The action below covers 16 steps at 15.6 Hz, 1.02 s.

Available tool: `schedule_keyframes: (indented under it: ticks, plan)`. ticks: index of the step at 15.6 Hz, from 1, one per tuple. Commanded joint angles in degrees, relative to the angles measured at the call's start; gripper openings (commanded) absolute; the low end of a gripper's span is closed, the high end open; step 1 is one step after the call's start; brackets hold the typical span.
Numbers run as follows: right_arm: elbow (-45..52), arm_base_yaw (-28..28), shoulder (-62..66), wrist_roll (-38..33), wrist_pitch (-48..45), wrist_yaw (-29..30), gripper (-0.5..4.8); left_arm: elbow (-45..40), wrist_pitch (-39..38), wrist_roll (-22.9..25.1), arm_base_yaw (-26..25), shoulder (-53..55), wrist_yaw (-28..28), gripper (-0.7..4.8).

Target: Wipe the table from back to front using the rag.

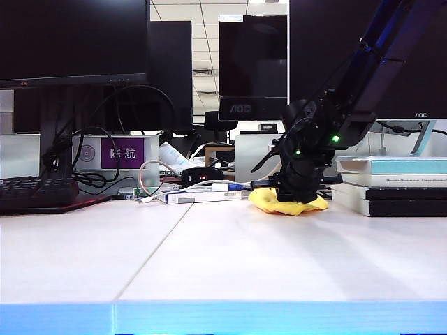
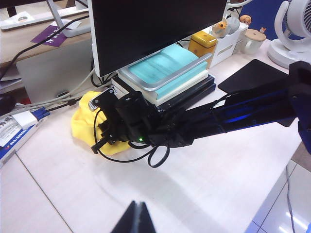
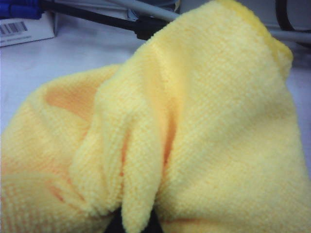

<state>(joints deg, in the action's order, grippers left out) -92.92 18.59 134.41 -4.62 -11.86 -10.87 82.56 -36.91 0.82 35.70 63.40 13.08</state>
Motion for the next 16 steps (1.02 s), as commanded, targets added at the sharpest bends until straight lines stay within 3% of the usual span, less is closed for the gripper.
schedule_keyframes:
  ticks: [1,6,9,14,16]
  plan:
    - [-0.28,0.11,0.63,3.93,1.60,0.70,-0.06,0.22,0.57,0.24,0.00,-0.20,0.28,-0.03]
    - [-2.62,-1.79,5.55,6.86,-7.65,1.97,-0.06,0.20,0.52,-0.07,0.00,-0.20,0.26,-0.03]
    - [-9.03,-1.79,9.75,7.87,-6.54,2.03,-0.05,0.17,0.52,-0.44,0.00,-0.20,0.26,-0.03]
    - [-30.38,-2.29,21.29,7.91,1.40,2.03,-0.05,0.07,0.52,-0.39,0.00,-0.17,0.20,-0.03]
    - [-32.44,-2.49,22.60,8.35,1.73,1.99,-0.05,0.09,0.48,-0.42,0.00,-0.17,0.22,-0.03]
